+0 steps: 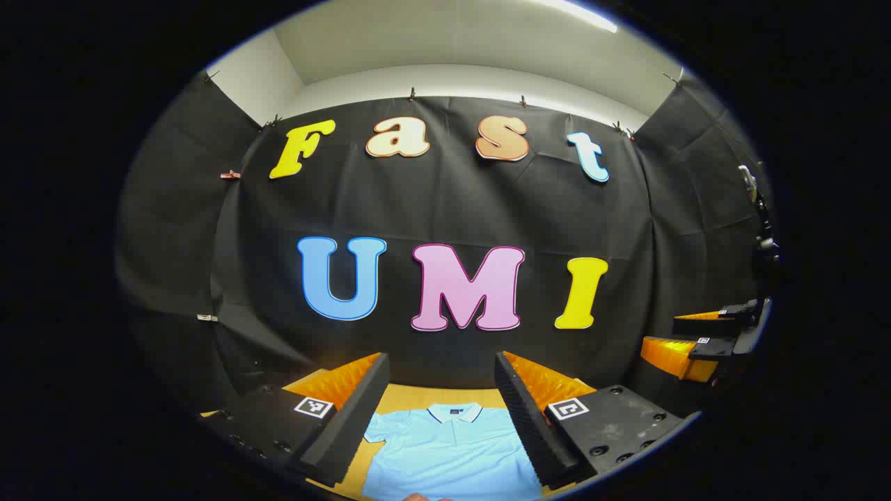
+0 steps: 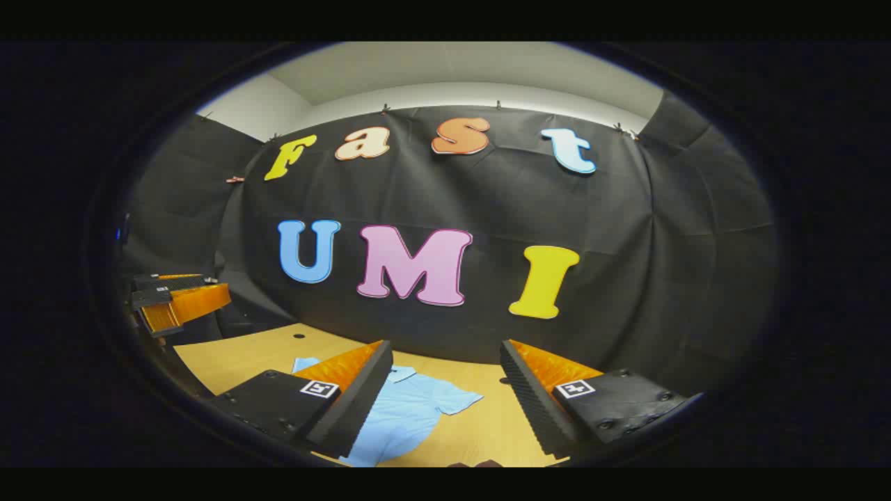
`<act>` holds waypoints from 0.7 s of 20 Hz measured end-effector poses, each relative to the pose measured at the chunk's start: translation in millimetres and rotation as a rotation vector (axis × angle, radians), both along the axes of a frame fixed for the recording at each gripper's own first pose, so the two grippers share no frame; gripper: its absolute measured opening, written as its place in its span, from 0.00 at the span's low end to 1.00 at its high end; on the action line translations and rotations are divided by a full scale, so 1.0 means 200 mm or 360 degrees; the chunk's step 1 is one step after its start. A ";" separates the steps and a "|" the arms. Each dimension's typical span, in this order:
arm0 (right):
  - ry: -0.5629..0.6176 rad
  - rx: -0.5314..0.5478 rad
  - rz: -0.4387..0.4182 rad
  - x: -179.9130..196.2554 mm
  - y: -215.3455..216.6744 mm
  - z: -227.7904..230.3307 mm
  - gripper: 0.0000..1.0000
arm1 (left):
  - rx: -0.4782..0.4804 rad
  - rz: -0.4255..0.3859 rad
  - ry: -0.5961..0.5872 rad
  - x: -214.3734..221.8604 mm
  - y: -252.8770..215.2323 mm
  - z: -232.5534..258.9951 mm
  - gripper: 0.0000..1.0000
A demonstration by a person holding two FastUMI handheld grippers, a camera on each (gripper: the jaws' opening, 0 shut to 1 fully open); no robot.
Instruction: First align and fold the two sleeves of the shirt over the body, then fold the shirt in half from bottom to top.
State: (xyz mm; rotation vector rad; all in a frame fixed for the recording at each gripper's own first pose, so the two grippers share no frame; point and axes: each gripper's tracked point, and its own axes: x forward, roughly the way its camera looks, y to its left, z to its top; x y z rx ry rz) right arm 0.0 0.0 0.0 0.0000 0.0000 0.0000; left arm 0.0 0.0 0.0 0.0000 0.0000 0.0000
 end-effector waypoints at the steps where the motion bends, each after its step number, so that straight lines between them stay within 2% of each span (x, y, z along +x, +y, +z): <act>1: -0.0001 0.0006 0.0012 0.01 0.01 0.00 0.97 | -0.0006 0.0011 -0.0002 -0.01 0.01 0.00 0.96; 8: -0.0012 -0.0008 0.0074 0.06 0.04 0.02 0.97 | -0.0017 0.0076 -0.0005 -0.02 0.05 0.02 0.96; 14: 0.0017 0.0010 0.0089 0.10 0.06 -0.01 0.97 | -0.0008 0.0078 0.0013 -0.01 0.06 0.00 0.96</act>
